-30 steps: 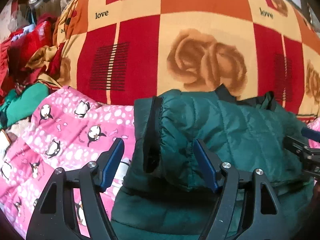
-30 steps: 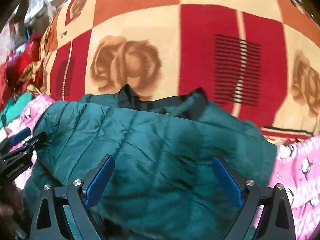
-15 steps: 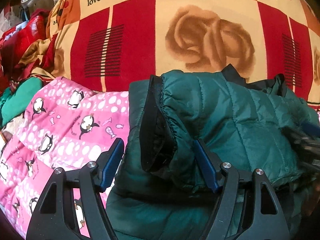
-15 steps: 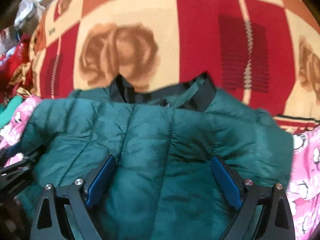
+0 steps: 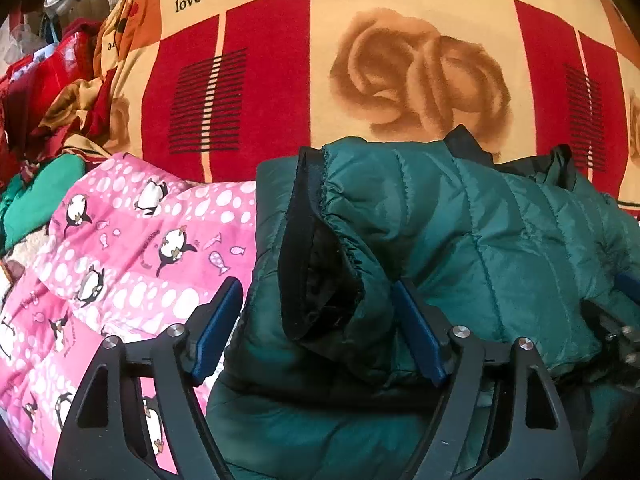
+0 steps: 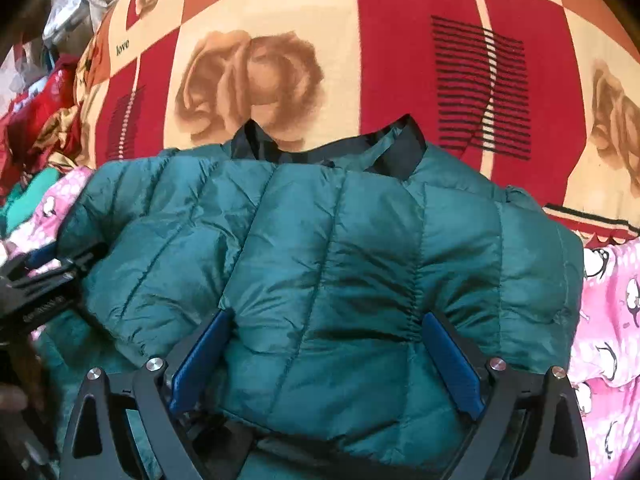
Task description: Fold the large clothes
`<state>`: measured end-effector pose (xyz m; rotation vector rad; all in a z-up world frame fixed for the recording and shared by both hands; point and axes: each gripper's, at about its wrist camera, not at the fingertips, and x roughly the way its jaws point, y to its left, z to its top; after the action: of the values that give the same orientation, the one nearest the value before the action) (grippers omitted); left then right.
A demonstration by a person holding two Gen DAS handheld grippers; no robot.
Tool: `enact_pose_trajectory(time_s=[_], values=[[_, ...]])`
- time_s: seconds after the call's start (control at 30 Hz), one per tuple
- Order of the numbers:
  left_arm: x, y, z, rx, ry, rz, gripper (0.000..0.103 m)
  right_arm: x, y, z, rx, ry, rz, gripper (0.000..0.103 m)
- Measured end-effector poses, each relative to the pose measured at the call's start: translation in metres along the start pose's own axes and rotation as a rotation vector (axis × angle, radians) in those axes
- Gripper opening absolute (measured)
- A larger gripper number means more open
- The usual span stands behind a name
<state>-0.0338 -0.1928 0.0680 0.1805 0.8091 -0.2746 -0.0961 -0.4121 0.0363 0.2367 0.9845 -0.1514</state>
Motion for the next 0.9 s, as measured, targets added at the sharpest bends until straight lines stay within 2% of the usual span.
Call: enact_pose_trajectory(time_s=[0.17,0.3,0.37,0.4,0.57,0.73,0.9], values=[[0.0,0.001,0.0,-0.003,0.001,-0.002,0.078,-0.036,-0.026,0.0,0.038,-0.076,-0.052,0.095],[0.0,0.0,0.0,-0.001,0.0,0.002,0.079,-0.033,-0.056,-0.005,0.079,-0.053,-0.159,0.095],[0.0,0.0,0.0,-0.003,0.001,0.001,0.079,-0.018,-0.072,-0.011,0.125,-0.005,-0.185,0.095],[0.001,0.0,0.0,-0.004,0.001,-0.004,0.08,-0.006,-0.08,-0.017,0.152,0.031,-0.178,0.096],[0.002,-0.003,-0.002,0.001,-0.002,0.009,0.084,0.009,-0.095,-0.023,0.247,0.037,-0.105,0.101],[-0.001,-0.003,-0.001,0.002,-0.01,0.017,0.084,-0.015,-0.089,-0.022,0.231,0.003,-0.123,0.1],[-0.019,-0.01,0.001,0.053,-0.056,0.054,0.084,-0.045,-0.078,-0.029,0.204,-0.043,-0.102,0.1]])
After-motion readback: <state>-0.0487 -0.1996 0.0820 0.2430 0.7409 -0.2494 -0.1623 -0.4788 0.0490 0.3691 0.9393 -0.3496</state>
